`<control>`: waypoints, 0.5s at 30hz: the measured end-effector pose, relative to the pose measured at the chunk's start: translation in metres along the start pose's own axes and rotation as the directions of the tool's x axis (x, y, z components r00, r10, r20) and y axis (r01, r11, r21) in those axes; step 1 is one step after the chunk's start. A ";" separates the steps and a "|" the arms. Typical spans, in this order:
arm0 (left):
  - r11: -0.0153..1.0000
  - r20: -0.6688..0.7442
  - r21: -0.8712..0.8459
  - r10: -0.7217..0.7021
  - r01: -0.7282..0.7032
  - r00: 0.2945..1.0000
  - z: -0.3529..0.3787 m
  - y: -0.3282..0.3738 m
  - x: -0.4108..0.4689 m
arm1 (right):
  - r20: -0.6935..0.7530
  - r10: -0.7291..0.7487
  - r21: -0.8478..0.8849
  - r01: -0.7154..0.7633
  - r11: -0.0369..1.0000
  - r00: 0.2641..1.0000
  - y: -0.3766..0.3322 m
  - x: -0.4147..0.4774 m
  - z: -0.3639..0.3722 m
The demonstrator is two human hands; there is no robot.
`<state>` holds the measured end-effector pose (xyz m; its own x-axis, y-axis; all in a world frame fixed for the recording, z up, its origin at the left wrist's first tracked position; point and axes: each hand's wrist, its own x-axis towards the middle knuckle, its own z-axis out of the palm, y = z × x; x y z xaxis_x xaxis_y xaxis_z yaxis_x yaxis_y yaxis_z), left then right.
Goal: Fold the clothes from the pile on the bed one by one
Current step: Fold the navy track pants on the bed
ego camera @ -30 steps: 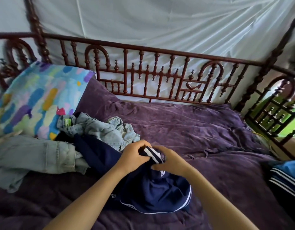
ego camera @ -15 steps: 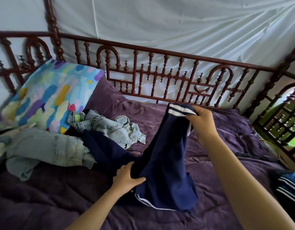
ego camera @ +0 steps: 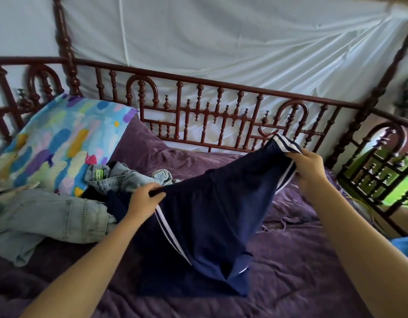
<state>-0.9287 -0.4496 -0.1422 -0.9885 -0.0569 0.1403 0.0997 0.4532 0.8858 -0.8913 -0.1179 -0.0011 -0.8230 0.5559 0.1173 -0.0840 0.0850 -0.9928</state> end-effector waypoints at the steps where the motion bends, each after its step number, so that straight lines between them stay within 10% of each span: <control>1: 0.998 -0.071 0.009 0.070 -0.069 0.995 -0.013 0.021 0.015 | -0.020 -0.010 0.035 0.010 0.999 1.000 -0.010 0.002 -0.002; 9: 0.819 -0.439 0.041 0.530 -0.573 0.726 -0.100 0.213 0.081 | -0.219 -0.327 0.268 0.379 0.886 0.919 -0.147 0.016 -0.017; 15: 0.727 -0.556 0.026 0.580 -0.686 0.595 -0.126 0.280 0.081 | -0.290 -0.415 0.306 0.495 0.813 0.862 -0.196 0.011 -0.030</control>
<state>-0.9662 -0.4392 0.1732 -0.4667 -0.2657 0.8436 0.7473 0.3917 0.5368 -0.8669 -0.1036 0.1958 -0.5120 0.6835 0.5203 -0.6475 0.0910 -0.7566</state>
